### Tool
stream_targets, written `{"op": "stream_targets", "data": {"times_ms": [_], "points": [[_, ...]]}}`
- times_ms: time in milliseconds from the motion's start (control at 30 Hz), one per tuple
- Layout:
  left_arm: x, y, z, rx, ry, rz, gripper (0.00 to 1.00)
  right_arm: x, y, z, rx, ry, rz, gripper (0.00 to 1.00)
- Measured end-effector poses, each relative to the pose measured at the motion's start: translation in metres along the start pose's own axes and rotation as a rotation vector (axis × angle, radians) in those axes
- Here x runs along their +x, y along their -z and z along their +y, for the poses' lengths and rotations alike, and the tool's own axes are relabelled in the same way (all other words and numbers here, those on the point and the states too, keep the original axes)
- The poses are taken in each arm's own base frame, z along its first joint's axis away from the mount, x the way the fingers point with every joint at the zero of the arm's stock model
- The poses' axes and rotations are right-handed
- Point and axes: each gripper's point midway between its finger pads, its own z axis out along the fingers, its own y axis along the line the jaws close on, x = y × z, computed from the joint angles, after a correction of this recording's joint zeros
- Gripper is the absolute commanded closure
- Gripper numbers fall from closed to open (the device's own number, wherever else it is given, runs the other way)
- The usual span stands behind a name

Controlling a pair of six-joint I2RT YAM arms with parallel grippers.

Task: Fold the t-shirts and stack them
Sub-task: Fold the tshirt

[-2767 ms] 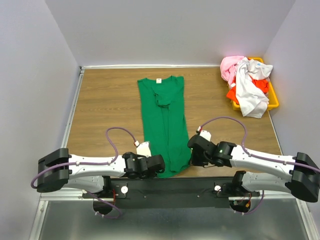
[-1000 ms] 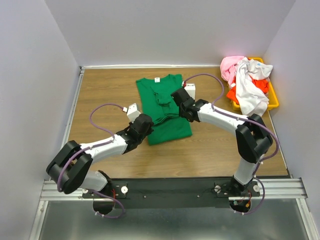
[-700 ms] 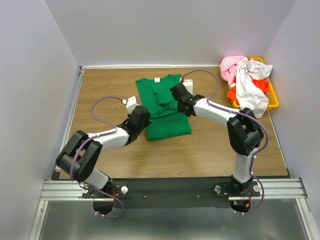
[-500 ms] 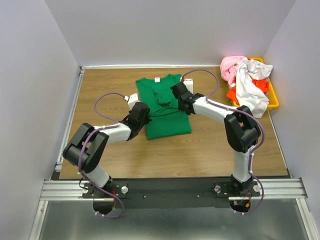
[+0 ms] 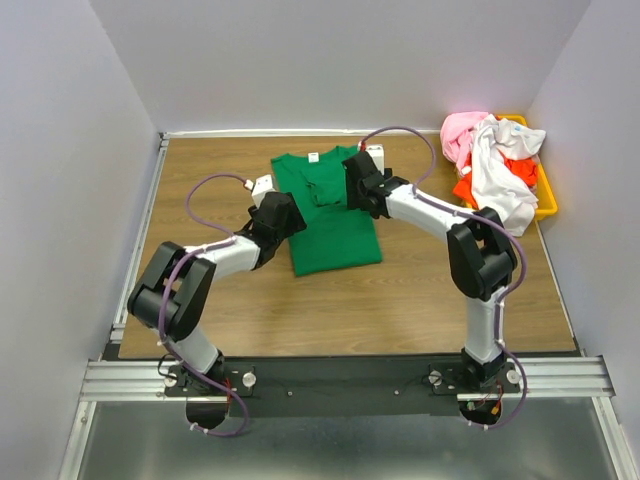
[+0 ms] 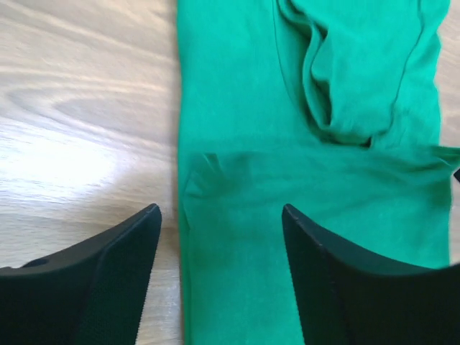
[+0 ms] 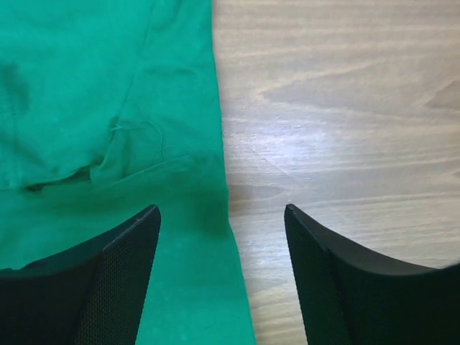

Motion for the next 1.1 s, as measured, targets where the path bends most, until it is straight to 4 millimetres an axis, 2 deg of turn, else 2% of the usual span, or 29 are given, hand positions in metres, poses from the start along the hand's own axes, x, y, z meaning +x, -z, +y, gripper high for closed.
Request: {"op": "stream_targets", "data": {"times_ms": [200,267,367,500,633,733,833,1100], "points": [[-0.026,0.025,-0.008,0.026,0.014,-0.063,0.24,-0.022,0.026,0.002,-0.068,-0.01,-0.043,0.2],[-0.025,0.036,-0.008,0.044,0.015,-0.071,0.25,-0.025,0.039,0.002,-0.107,-0.019,-0.051,0.2],[-0.012,0.047,-0.005,0.056,0.006,-0.053,0.28,-0.018,0.049,0.002,-0.149,-0.027,-0.042,0.21],[0.018,0.058,0.003,0.064,-0.015,0.007,0.31,0.016,0.052,-0.001,-0.181,-0.022,0.025,0.24],[0.036,0.066,0.005,0.079,-0.017,0.044,0.31,0.065,0.052,-0.01,-0.188,-0.011,0.129,0.3],[0.046,0.071,0.005,0.091,-0.015,0.064,0.32,0.086,0.057,-0.016,-0.195,-0.017,0.168,0.33],[0.053,0.074,0.005,0.096,-0.019,0.078,0.32,0.1,0.063,-0.021,-0.201,-0.025,0.191,0.35],[0.068,0.078,-0.001,0.119,-0.045,0.11,0.32,0.12,0.064,-0.025,-0.204,-0.039,0.223,0.39]]}}
